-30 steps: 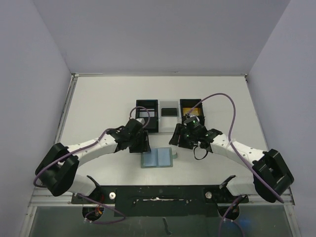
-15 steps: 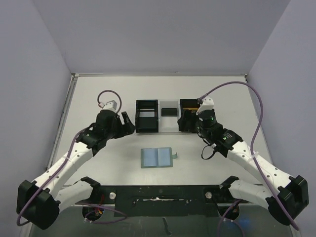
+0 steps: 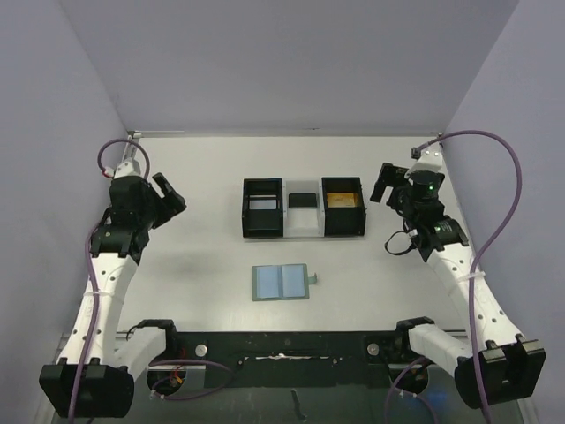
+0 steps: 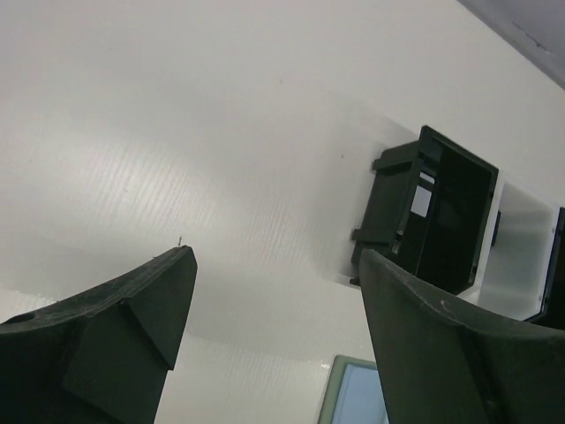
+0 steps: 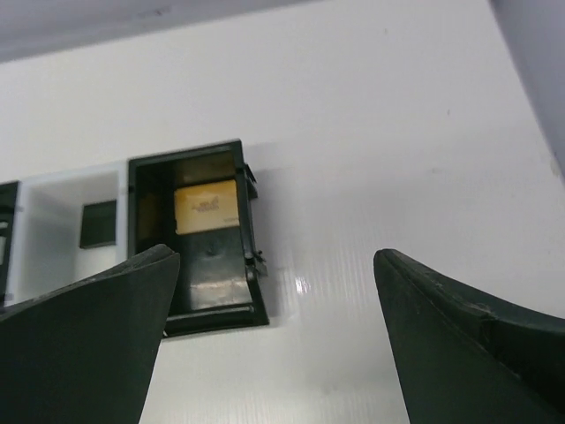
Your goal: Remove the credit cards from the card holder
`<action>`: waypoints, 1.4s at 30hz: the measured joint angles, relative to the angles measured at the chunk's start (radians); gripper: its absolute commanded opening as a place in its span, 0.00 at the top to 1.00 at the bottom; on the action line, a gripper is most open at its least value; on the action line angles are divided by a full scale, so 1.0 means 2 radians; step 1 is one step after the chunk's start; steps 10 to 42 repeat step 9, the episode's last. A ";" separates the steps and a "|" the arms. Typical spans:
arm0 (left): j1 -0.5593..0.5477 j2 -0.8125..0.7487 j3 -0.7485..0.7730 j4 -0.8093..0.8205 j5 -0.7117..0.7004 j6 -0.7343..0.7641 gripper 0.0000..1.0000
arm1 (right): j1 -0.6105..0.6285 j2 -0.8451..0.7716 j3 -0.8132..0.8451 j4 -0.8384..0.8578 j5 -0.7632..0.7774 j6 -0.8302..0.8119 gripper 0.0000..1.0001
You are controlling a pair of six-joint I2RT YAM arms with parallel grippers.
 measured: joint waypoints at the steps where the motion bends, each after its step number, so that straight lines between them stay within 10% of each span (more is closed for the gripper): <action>1: 0.000 -0.003 0.010 -0.009 -0.011 0.001 0.25 | 0.000 -0.010 0.012 -0.004 -0.004 -0.006 0.03; 42: -0.001 -0.056 0.075 -0.014 -0.093 0.035 0.25 | 0.000 -0.070 0.109 0.002 -0.026 -0.038 0.02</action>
